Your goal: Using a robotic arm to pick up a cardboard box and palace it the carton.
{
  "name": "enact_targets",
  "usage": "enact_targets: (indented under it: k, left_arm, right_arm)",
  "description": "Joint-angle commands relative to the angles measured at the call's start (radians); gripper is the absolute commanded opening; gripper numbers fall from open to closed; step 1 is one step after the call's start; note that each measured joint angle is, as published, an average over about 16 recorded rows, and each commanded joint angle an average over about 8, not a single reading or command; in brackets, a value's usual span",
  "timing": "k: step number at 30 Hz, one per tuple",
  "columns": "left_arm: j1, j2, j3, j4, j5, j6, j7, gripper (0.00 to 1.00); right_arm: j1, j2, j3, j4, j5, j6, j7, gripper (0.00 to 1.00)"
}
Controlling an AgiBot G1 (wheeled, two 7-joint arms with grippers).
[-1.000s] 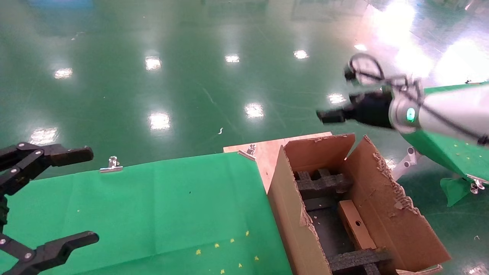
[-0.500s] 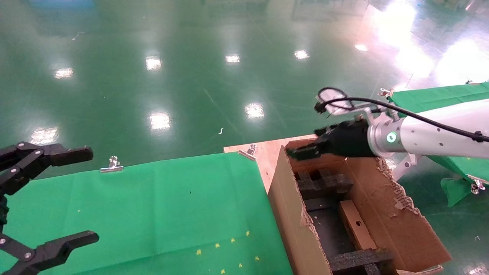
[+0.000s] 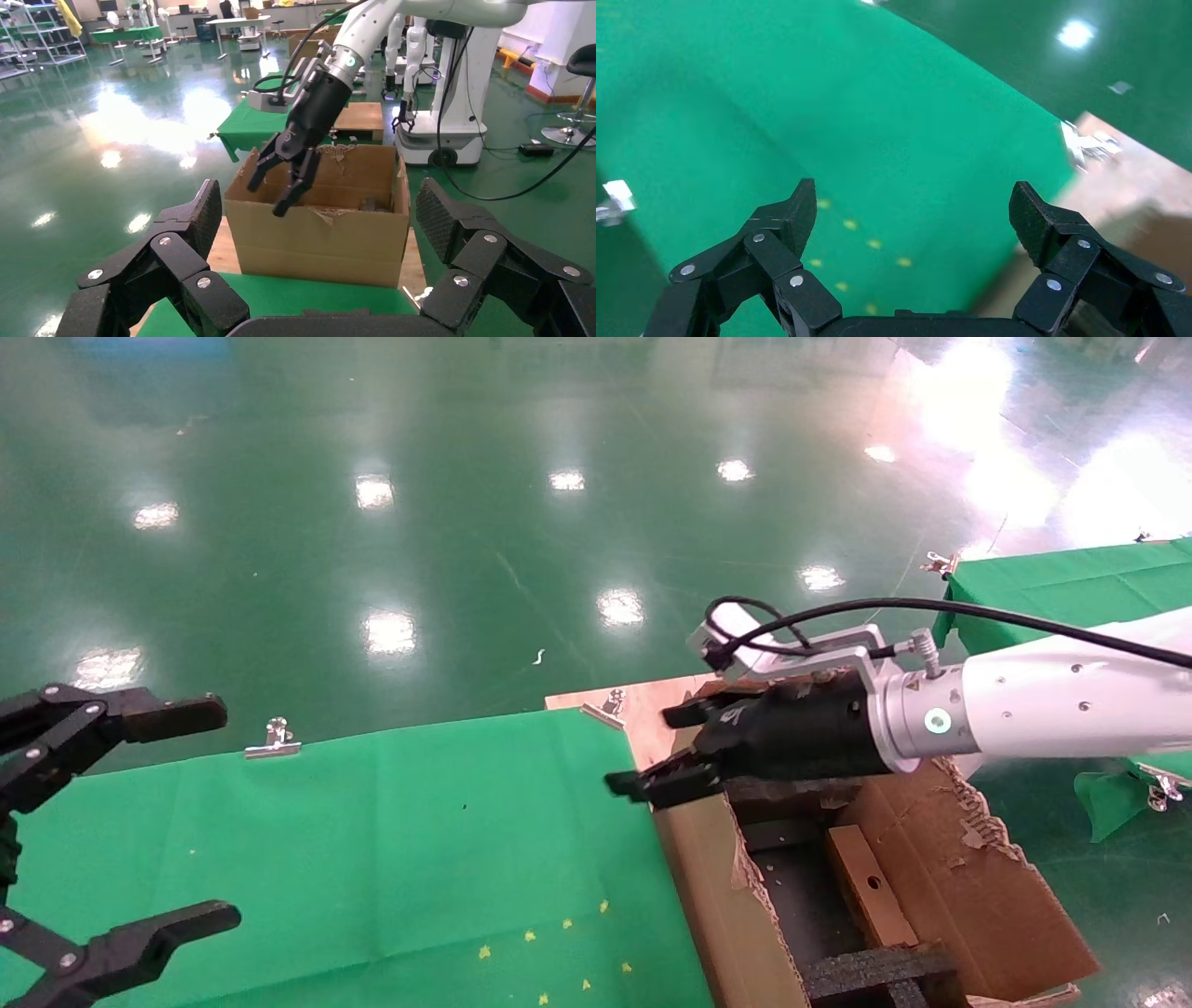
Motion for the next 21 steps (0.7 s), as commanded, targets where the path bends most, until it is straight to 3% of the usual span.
enact_targets:
  k: [1,21]
  left_arm:
    - [0.0,0.0,0.0,0.0,0.0,0.0,0.0,1.0]
    - [0.0,0.0,0.0,0.0,0.0,0.0,0.0,1.0]
  right_arm:
    - [-0.028,-0.005,0.045,-0.003,0.043,-0.03,-0.054,1.0]
    - [-0.31,-0.051,0.501,-0.031,0.472,-0.332,-0.595,1.0]
